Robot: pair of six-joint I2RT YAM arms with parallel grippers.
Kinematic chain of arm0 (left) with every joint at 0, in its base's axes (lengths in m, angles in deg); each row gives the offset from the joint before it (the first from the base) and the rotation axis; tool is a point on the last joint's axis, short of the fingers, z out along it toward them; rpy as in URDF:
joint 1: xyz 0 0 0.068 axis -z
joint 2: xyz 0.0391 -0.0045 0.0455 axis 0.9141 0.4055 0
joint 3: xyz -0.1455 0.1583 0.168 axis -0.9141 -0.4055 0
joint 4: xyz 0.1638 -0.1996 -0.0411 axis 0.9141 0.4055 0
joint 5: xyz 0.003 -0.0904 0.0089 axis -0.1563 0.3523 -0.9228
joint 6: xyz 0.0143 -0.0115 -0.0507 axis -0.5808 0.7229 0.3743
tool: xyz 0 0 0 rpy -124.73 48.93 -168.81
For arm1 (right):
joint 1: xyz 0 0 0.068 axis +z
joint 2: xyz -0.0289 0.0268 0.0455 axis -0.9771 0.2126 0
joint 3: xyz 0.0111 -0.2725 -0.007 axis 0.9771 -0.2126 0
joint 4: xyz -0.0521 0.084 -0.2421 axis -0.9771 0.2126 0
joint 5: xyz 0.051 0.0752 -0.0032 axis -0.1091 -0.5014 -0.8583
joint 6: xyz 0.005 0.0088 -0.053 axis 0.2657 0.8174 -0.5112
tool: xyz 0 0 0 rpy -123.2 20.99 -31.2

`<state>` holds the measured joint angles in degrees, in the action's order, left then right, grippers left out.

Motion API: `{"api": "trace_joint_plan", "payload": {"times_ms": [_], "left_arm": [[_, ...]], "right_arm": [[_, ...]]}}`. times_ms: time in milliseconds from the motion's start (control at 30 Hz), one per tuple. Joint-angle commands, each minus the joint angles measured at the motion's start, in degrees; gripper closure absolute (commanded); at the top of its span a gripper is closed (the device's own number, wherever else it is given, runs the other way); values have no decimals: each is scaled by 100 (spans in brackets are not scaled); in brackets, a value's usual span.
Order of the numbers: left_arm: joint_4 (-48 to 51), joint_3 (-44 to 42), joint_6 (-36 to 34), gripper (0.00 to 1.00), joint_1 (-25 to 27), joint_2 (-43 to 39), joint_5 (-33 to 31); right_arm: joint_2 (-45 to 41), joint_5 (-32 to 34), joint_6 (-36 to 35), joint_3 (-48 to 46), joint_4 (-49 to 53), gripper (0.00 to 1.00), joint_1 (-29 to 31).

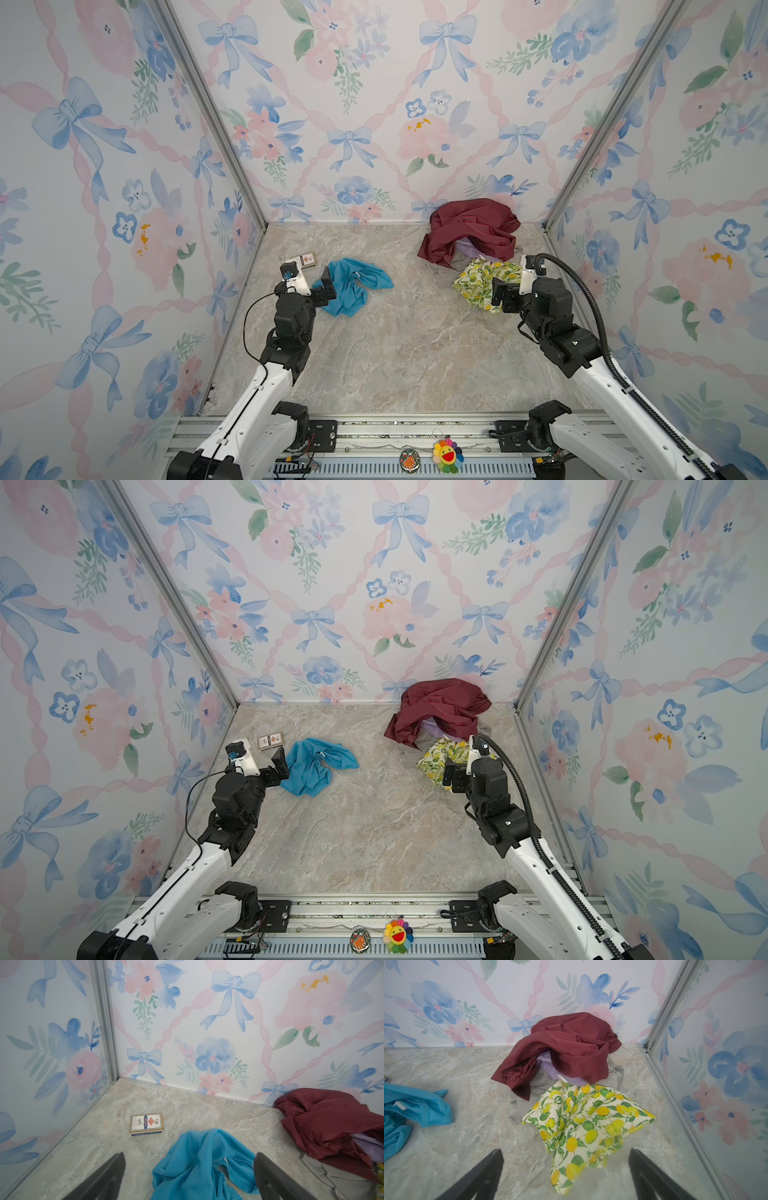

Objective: Pick out a specific cloth from the pile

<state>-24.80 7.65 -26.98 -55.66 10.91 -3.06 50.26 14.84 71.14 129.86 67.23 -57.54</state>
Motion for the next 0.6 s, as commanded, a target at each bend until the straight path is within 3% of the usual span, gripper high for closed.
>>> {"api": "trace_joint_plan", "payload": {"times_ms": [0, 133, 267, 400, 567], "left_arm": [[-780, -334, -179, 2, -155, 234, -726], [-811, -319, 140, 2, -533, 869, -1076], [-876, -332, 451, 2, -817, 1350, -945], [-1214, -375, 313, 2, -826, 1872, -836], [-2327, -811, -69, 2, -839, 2182, -326]], "right_arm": [[-53, 549, -20, -488, -869, 3, -115], [128, 877, 9, -1025, -1559, 3, -215], [419, 994, -72, -1336, -2036, 3, -359], [666, 977, -166, -1579, -2448, 3, -504], [791, 961, -314, -2017, -3218, 3, -665]]}}
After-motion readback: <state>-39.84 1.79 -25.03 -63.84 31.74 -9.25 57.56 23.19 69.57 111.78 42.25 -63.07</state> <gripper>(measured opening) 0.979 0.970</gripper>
